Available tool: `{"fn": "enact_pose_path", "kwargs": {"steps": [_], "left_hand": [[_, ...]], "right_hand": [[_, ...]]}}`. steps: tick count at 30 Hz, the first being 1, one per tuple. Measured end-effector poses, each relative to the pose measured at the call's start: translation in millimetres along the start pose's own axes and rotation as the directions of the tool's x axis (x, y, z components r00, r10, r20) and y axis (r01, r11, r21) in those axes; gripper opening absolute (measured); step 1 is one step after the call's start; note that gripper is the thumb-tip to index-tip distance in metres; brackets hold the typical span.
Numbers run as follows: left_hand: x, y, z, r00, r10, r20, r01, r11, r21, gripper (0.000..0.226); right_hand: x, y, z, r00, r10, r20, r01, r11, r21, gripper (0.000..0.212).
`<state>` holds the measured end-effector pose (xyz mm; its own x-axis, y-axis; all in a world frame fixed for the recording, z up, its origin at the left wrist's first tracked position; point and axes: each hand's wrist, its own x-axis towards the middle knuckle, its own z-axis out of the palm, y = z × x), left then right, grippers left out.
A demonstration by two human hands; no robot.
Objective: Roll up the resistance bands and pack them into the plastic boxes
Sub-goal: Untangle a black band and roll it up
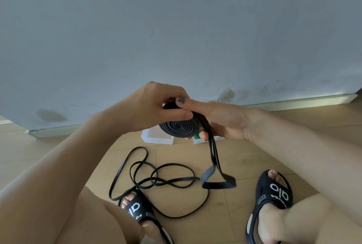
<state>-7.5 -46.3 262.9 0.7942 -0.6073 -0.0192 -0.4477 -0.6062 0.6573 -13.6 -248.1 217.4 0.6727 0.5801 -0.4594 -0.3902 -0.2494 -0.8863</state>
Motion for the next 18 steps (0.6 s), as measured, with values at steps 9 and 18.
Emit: {"fn": "enact_pose_path", "kwargs": {"steps": [9, 18], "left_hand": [[-4, -9, -10, 0.995, -0.034, -0.096, 0.021, 0.99, -0.14, 0.009], [-1, -8, -10, 0.999, -0.044, -0.008, 0.043, 0.995, -0.086, 0.006]], "right_hand": [[-7, -4, -7, 0.992, -0.079, 0.096, 0.049, 0.958, 0.282, 0.056], [-14, -15, -5, 0.999, -0.032, 0.043, 0.025, 0.986, 0.168, 0.045]]}}
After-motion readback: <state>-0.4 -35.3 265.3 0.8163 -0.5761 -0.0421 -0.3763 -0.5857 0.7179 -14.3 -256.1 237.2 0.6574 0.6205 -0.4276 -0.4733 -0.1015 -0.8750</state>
